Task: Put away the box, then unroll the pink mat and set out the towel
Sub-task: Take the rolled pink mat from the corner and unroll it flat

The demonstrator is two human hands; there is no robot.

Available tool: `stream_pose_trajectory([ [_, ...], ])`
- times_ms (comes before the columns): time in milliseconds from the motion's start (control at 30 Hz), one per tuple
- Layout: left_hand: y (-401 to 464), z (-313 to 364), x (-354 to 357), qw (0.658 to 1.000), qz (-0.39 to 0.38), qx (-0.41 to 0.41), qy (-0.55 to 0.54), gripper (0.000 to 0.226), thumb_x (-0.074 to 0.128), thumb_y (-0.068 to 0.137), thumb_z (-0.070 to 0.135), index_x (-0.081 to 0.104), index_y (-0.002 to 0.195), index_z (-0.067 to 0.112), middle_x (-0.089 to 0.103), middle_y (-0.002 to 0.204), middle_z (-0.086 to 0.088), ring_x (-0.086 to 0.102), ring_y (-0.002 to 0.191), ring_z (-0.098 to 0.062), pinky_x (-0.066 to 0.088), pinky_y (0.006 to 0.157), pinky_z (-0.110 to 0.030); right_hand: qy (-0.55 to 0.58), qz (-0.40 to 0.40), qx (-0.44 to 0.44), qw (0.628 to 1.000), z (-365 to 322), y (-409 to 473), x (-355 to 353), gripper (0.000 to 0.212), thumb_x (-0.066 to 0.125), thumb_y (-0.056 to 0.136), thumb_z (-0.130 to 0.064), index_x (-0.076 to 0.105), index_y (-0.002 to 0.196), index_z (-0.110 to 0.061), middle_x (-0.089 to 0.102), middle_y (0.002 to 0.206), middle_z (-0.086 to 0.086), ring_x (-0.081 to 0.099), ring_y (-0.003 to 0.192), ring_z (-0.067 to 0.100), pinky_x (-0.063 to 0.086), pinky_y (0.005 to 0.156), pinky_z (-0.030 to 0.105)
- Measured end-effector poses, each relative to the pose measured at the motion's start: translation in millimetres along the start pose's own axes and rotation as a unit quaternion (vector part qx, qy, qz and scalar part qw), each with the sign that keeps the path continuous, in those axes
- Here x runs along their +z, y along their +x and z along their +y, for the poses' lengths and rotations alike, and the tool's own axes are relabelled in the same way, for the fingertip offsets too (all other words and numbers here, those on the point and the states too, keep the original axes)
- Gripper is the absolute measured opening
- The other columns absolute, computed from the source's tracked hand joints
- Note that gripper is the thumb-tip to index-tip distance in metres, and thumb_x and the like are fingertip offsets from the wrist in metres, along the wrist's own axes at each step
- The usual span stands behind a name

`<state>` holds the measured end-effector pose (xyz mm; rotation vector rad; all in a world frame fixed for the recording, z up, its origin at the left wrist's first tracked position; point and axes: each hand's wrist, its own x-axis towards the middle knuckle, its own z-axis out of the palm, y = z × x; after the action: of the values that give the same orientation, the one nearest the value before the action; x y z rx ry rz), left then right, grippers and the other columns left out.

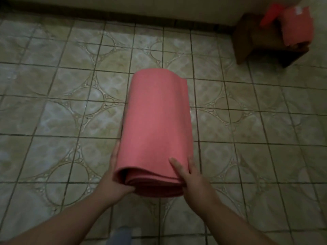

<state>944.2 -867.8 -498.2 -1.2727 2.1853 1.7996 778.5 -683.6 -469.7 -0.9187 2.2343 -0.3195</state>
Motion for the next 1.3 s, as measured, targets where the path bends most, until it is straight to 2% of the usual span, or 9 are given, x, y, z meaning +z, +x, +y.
stream_pose_trajectory([
  [100, 39.3, -31.8, -1.5, 0.982, -0.105, 0.104, 0.117, 0.139, 0.085, 0.052, 0.034, -0.020, 0.143, 0.032, 0.043, 0.129, 0.019, 0.053, 0.095, 0.022, 0.035, 0.073, 0.007, 0.059, -0.012, 0.026, 0.998, 20.7, 36.2, 33.7, 0.057, 0.035, 0.095, -0.034, 0.013, 0.144, -0.052, 0.001, 0.162, 0.002, 0.044, 0.131, 0.024, 0.034, 0.106, 0.030],
  [267, 93.1, -110.8, 15.2, 0.956, -0.145, 0.157, 0.204, 0.133, 0.076, 0.064, 0.041, -0.040, 0.129, 0.045, 0.049, 0.125, 0.009, 0.061, 0.097, 0.004, 0.045, 0.082, -0.005, 0.069, 0.004, 0.007, 0.998, 40.9, 83.9, 97.7, 0.064, 0.044, 0.093, -0.042, 0.011, 0.148, -0.039, 0.021, 0.154, -0.005, 0.039, 0.132, 0.021, 0.037, 0.096, 0.032],
  [400, 118.8, -166.0, 17.3, 0.958, -0.175, 0.143, 0.177, 0.125, 0.076, 0.063, 0.048, -0.027, 0.135, 0.046, 0.043, 0.136, 0.012, 0.055, 0.106, 0.015, 0.043, 0.089, -0.005, 0.015, -0.055, -0.027, 0.998, 57.4, 108.4, 123.3, 0.080, 0.069, 0.074, -0.038, 0.018, 0.133, -0.055, -0.005, 0.152, 0.004, 0.038, 0.133, 0.027, 0.040, 0.105, 0.033],
  [500, 119.5, -184.5, 8.9, 0.964, -0.165, 0.142, 0.154, 0.124, 0.079, 0.062, 0.045, -0.020, 0.137, 0.049, 0.043, 0.136, 0.018, 0.051, 0.112, 0.015, 0.041, 0.091, -0.005, 0.094, -0.084, -0.035, 0.991, 72.2, 113.7, 112.6, 0.089, 0.084, 0.053, -0.051, 0.028, 0.121, -0.062, 0.014, 0.142, -0.001, 0.043, 0.125, 0.018, 0.040, 0.102, 0.023],
  [700, 107.4, -160.2, 11.6, 0.971, -0.152, 0.159, 0.092, 0.128, 0.089, 0.054, 0.029, -0.004, 0.141, 0.047, 0.033, 0.146, 0.008, 0.046, 0.123, 0.008, 0.045, 0.091, -0.010, 0.419, 0.004, 0.151, 0.896, 88.1, 135.4, 93.9, 0.079, 0.061, 0.089, -0.026, 0.010, 0.149, -0.020, 0.047, 0.140, 0.016, 0.055, 0.089, 0.014, 0.044, 0.045, 0.009],
  [800, 109.9, -144.5, 14.8, 0.962, -0.129, 0.192, 0.146, 0.132, 0.089, 0.048, 0.044, -0.006, 0.139, 0.058, 0.001, 0.158, 0.007, 0.019, 0.142, -0.002, 0.045, 0.102, -0.025, 0.457, 0.016, 0.203, 0.866, 94.8, 150.7, 96.8, 0.095, 0.065, 0.084, -0.036, -0.001, 0.151, -0.023, 0.037, 0.149, 0.011, 0.046, 0.122, 0.025, 0.039, 0.080, 0.024],
  [933, 110.3, -134.2, 21.2, 0.946, -0.124, 0.211, 0.211, 0.127, 0.083, 0.051, 0.042, -0.011, 0.134, 0.065, -0.029, 0.153, 0.011, 0.002, 0.140, 0.003, 0.046, 0.097, -0.018, 0.440, -0.001, 0.236, 0.867, 103.6, 163.8, 99.5, 0.108, 0.065, 0.072, -0.059, -0.002, 0.151, -0.028, 0.028, 0.155, 0.011, 0.030, 0.138, 0.032, 0.024, 0.107, 0.050],
  [1067, 105.8, -124.5, 17.1, 0.939, -0.146, 0.174, 0.258, 0.133, 0.083, 0.049, 0.054, -0.020, 0.131, 0.064, -0.038, 0.150, 0.009, -0.007, 0.143, -0.005, 0.034, 0.111, -0.026, 0.465, 0.007, 0.253, 0.848, 104.8, 161.0, 98.9, 0.122, 0.064, 0.056, -0.066, 0.002, 0.152, -0.022, 0.029, 0.153, 0.014, 0.029, 0.139, 0.033, 0.021, 0.108, 0.049],
  [1300, 106.7, -84.0, 44.1, 0.897, -0.127, 0.197, 0.375, 0.116, 0.064, 0.046, 0.079, -0.022, 0.124, 0.071, -0.052, 0.135, 0.018, -0.032, 0.137, -0.026, 0.015, 0.111, -0.064, 0.496, -0.100, 0.263, 0.821, 103.7, 167.2, 98.8, 0.094, 0.057, 0.047, -0.083, 0.064, 0.107, -0.011, 0.068, 0.105, 0.011, 0.063, 0.096, 0.028, 0.046, 0.086, 0.041],
])
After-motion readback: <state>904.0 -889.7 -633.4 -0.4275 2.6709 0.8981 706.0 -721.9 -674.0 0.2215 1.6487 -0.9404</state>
